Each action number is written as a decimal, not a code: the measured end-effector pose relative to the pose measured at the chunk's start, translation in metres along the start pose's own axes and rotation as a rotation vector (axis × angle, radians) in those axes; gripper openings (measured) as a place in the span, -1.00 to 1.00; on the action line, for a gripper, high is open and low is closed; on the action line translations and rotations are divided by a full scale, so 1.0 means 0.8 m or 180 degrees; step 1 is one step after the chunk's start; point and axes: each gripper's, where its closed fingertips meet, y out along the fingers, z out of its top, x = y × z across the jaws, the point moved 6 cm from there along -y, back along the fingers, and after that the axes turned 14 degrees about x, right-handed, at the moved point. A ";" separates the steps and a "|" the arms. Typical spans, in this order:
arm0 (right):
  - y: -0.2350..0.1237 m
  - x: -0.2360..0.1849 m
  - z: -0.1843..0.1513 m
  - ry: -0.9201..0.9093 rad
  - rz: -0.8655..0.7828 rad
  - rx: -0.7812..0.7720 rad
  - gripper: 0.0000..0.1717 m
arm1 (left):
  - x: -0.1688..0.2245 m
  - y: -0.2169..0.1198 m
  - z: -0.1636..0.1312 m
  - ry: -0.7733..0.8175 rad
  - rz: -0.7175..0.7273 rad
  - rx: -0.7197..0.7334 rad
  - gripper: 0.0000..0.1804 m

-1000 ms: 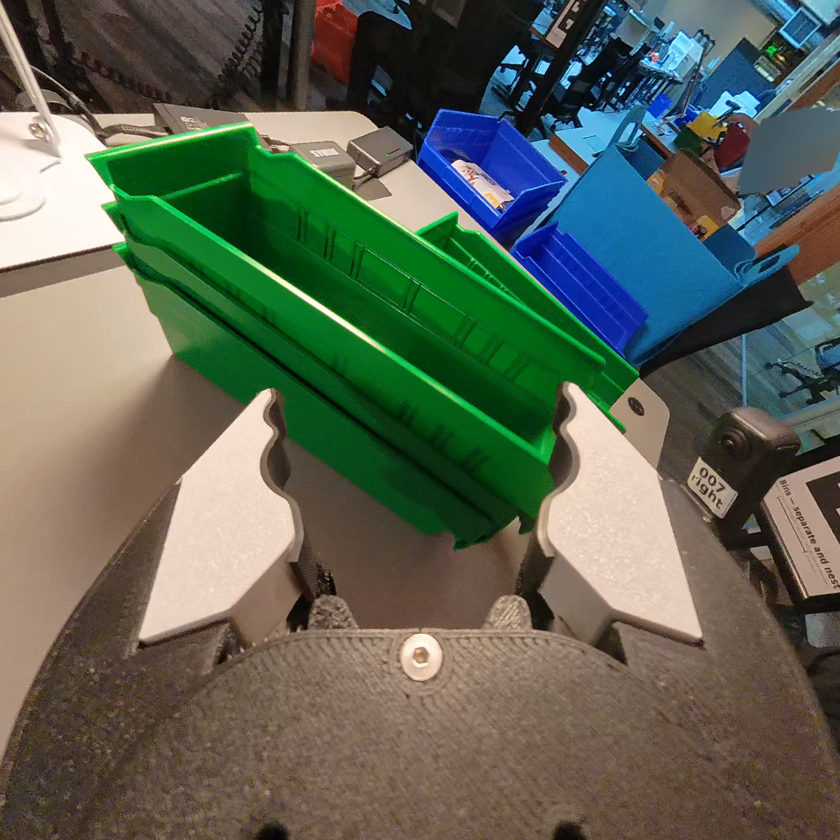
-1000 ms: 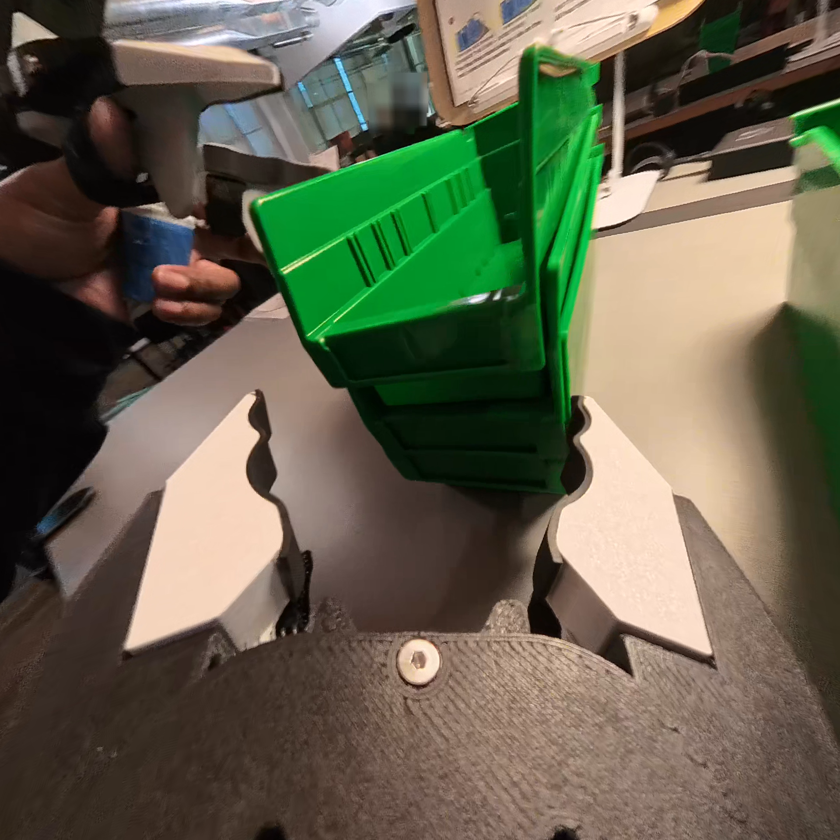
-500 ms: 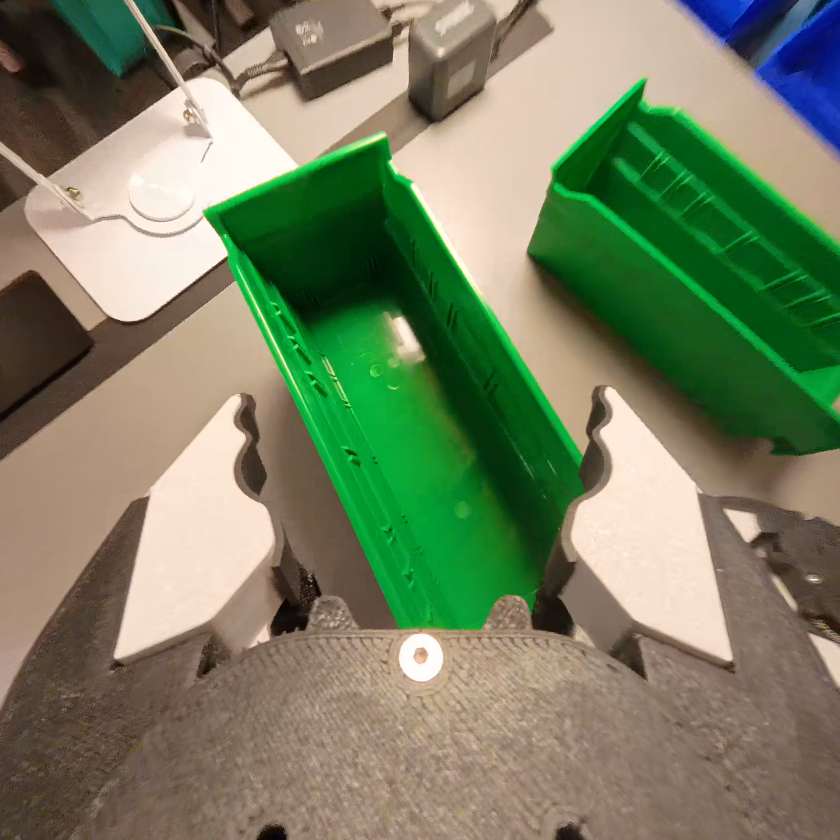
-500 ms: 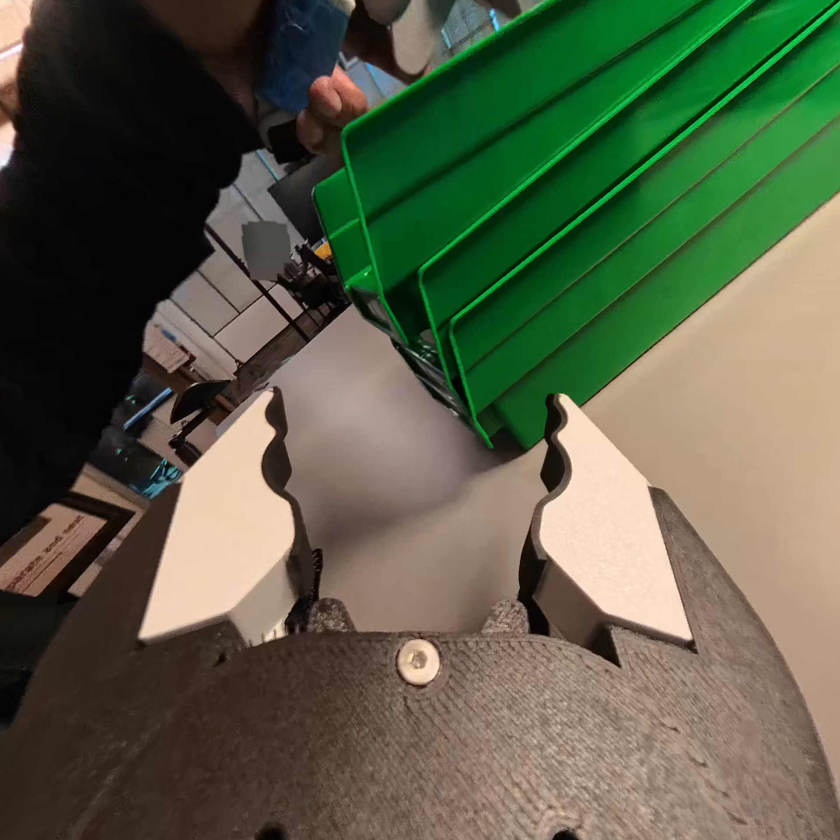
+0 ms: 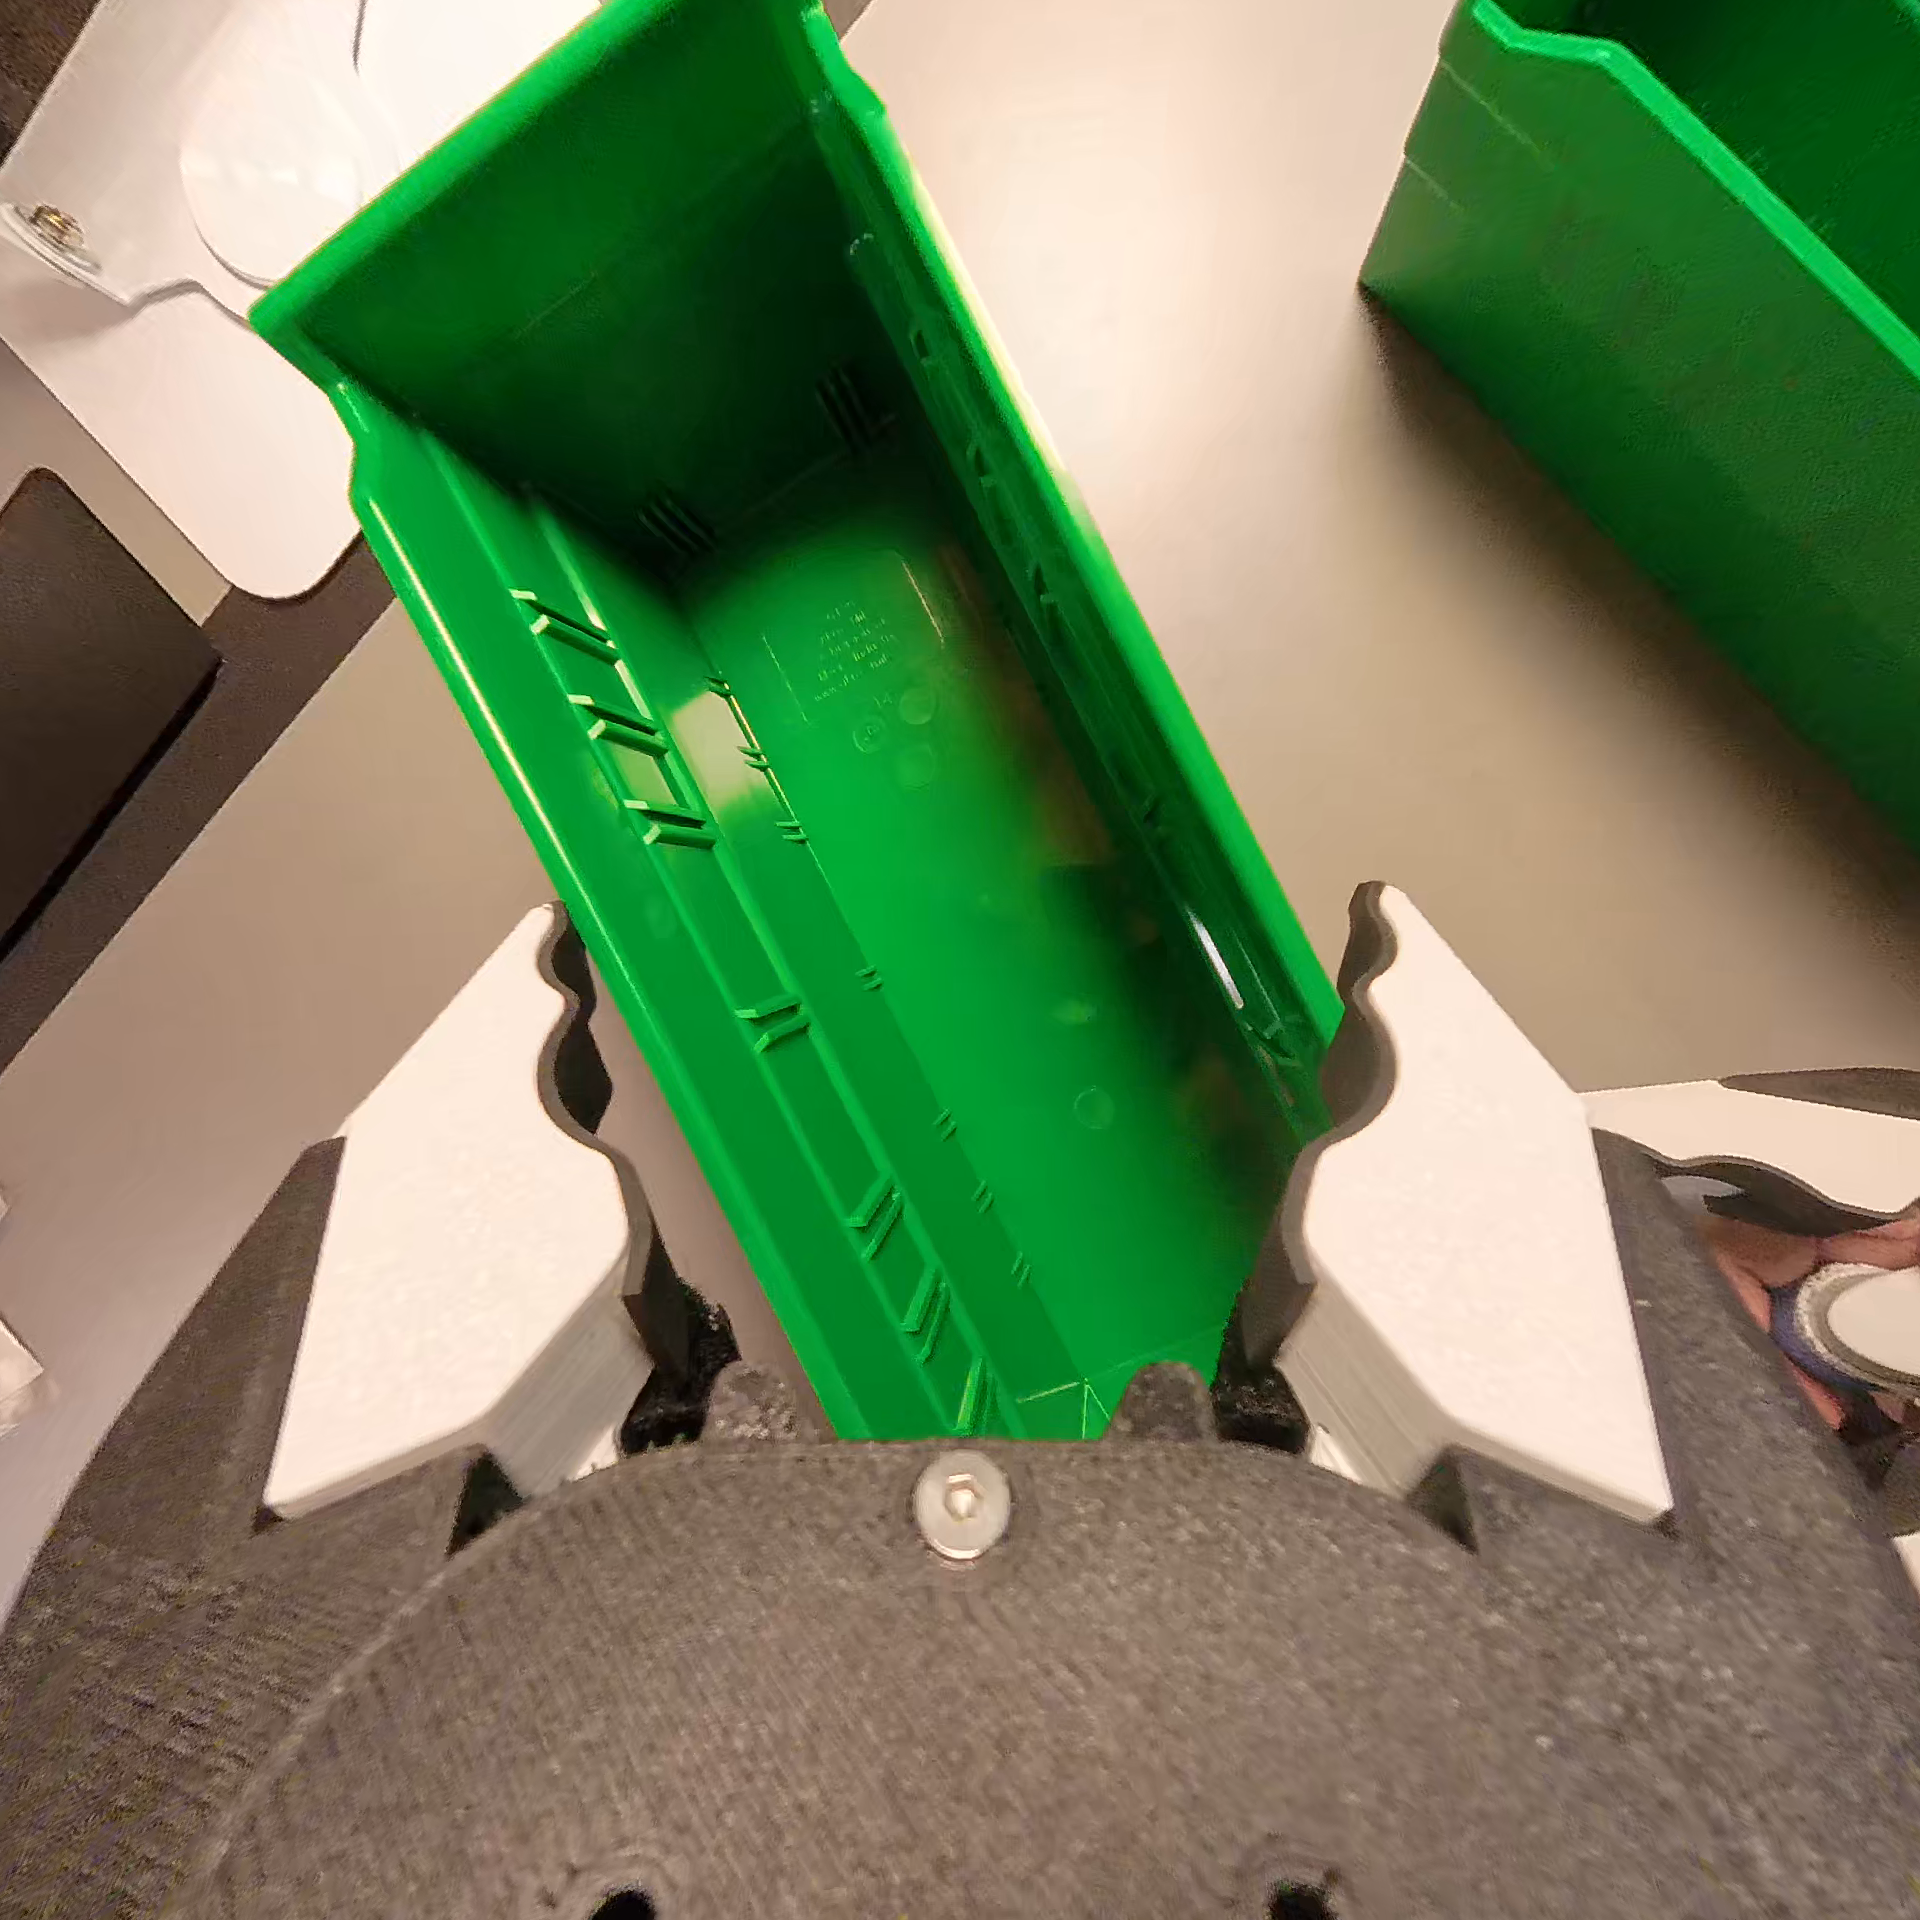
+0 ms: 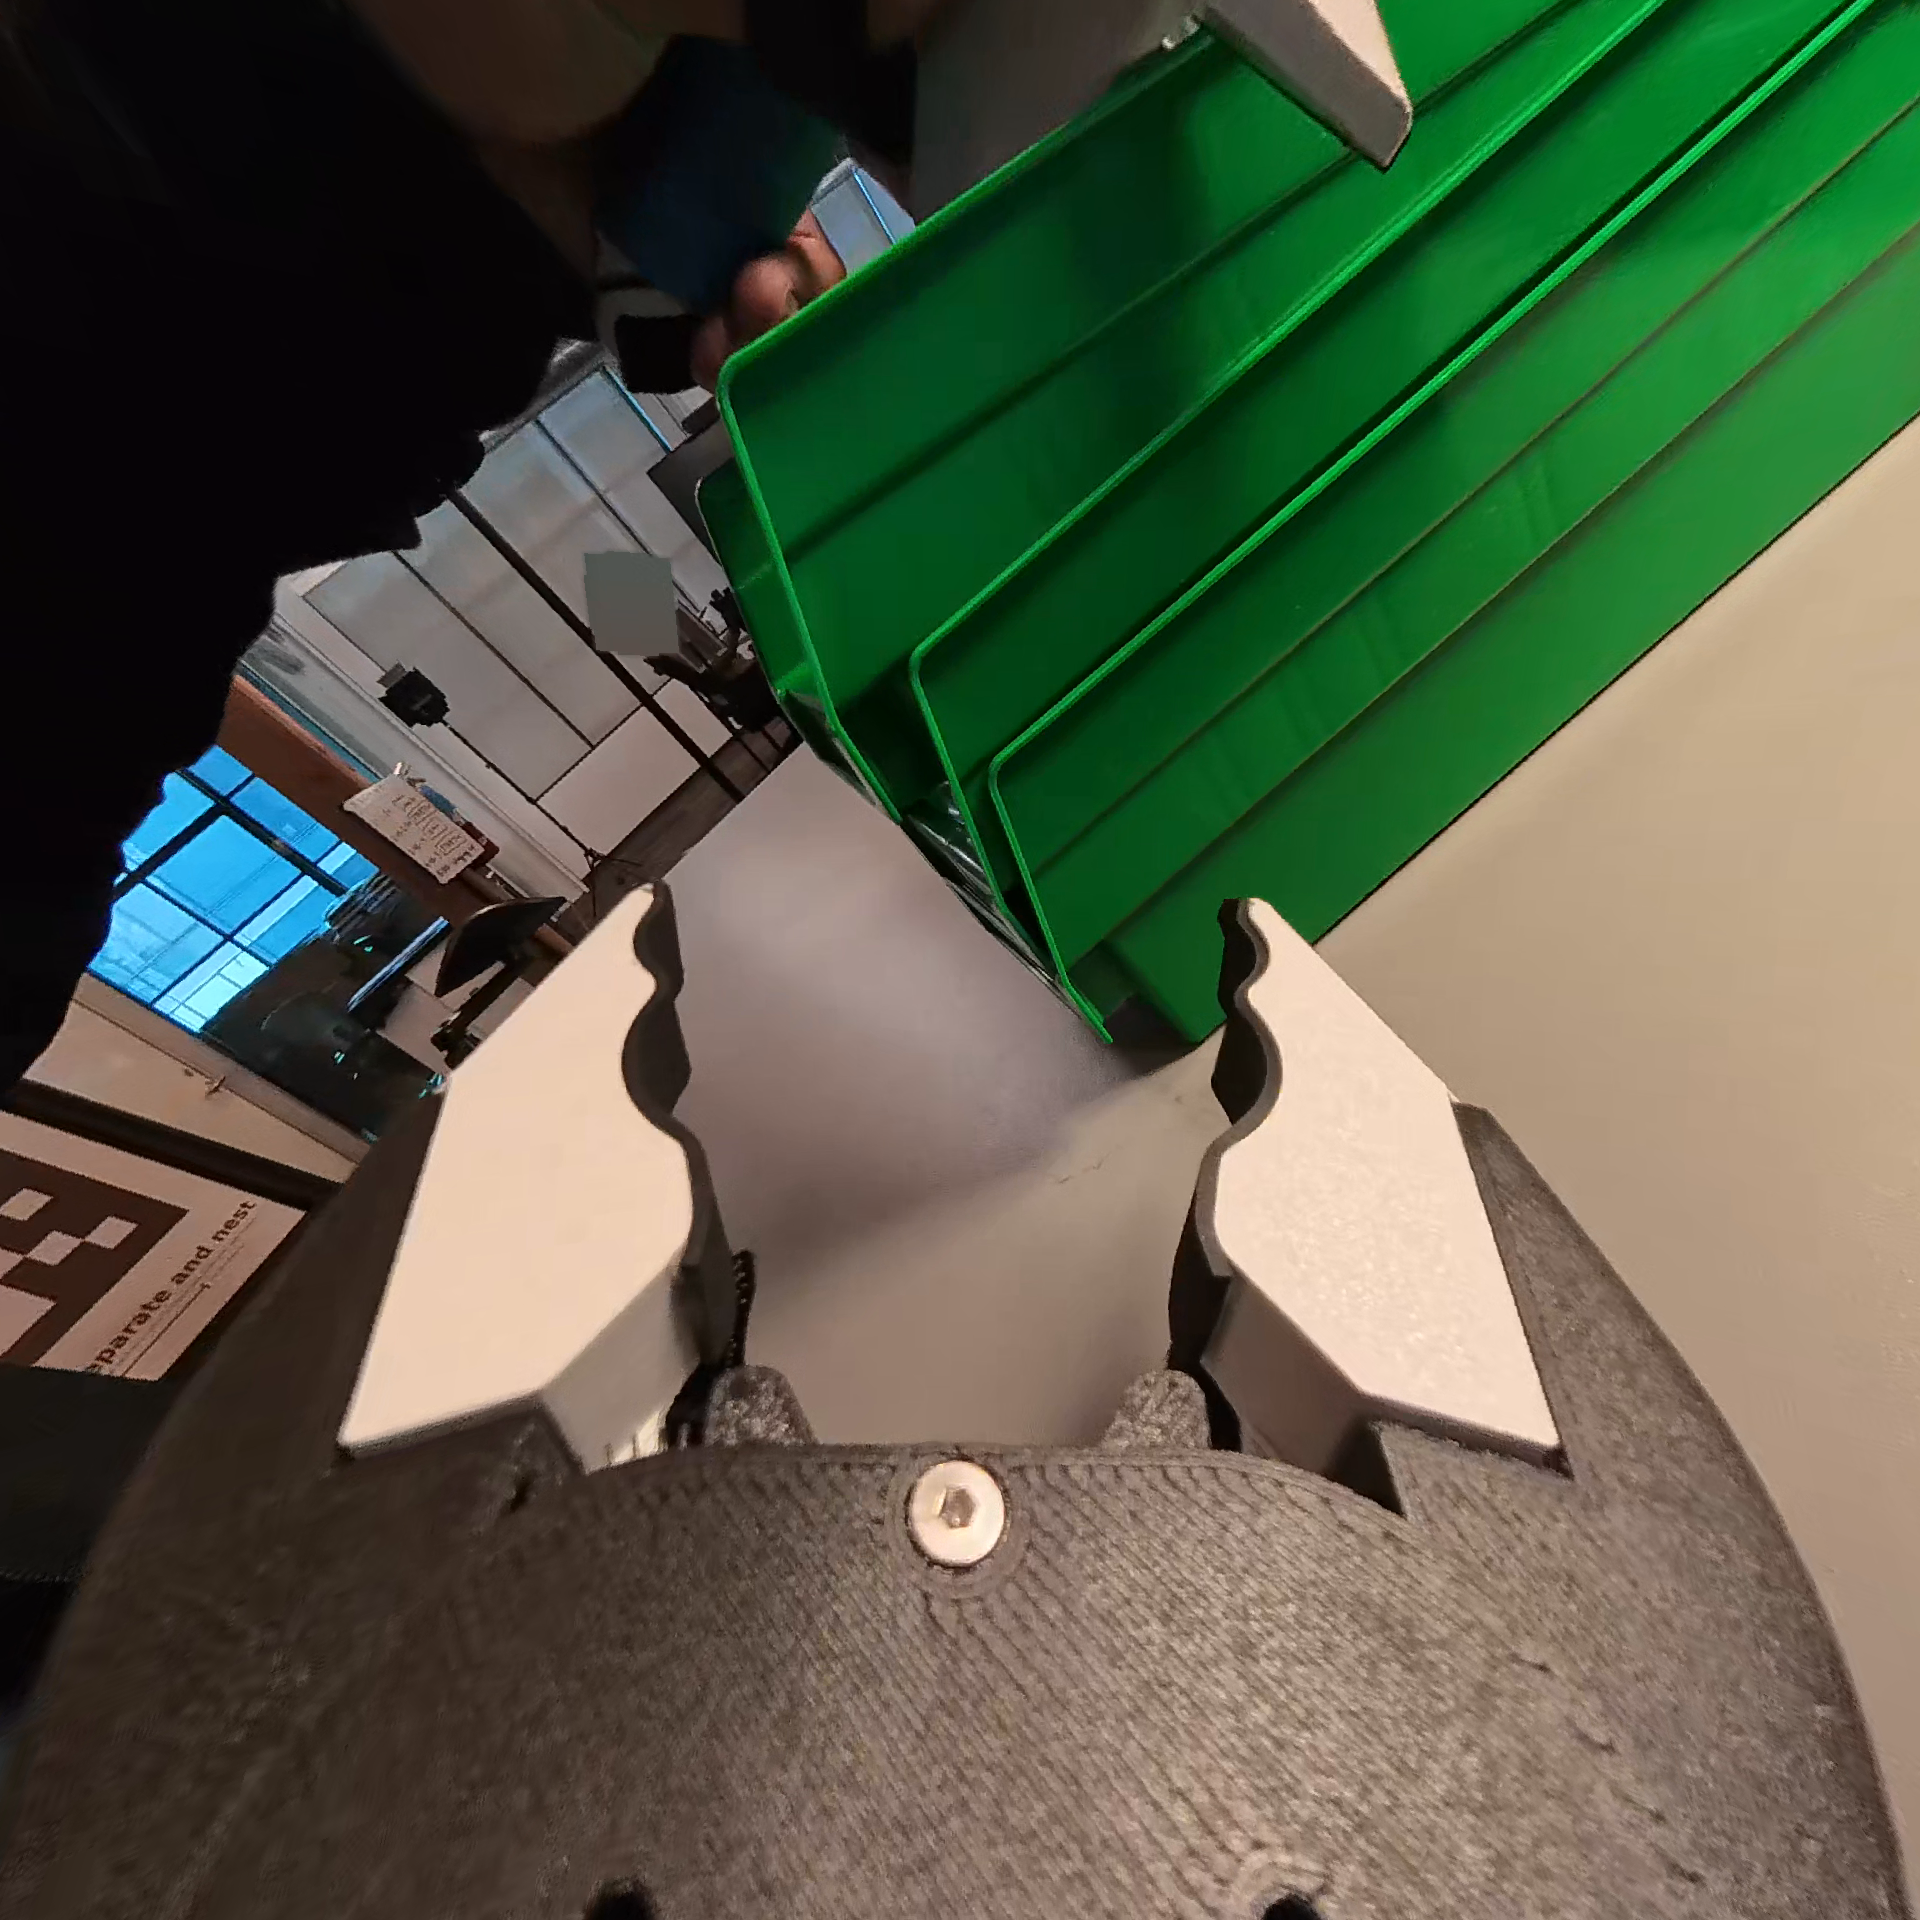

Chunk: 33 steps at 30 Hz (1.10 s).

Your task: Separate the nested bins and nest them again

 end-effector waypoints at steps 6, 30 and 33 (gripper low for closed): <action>-0.003 0.000 0.002 0.0037 0.0030 0.0054 0.19 | -0.004 -0.005 0.003 0.0000 0.0021 0.0135 0.35; -0.010 -0.006 0.007 0.0118 0.0226 0.0158 0.15 | -0.104 -0.159 -0.009 -0.0665 0.0043 0.1155 0.24; -0.009 -0.007 0.006 0.0105 0.0243 0.0135 0.15 | -0.136 -0.164 -0.051 -0.0864 0.0143 0.1078 0.24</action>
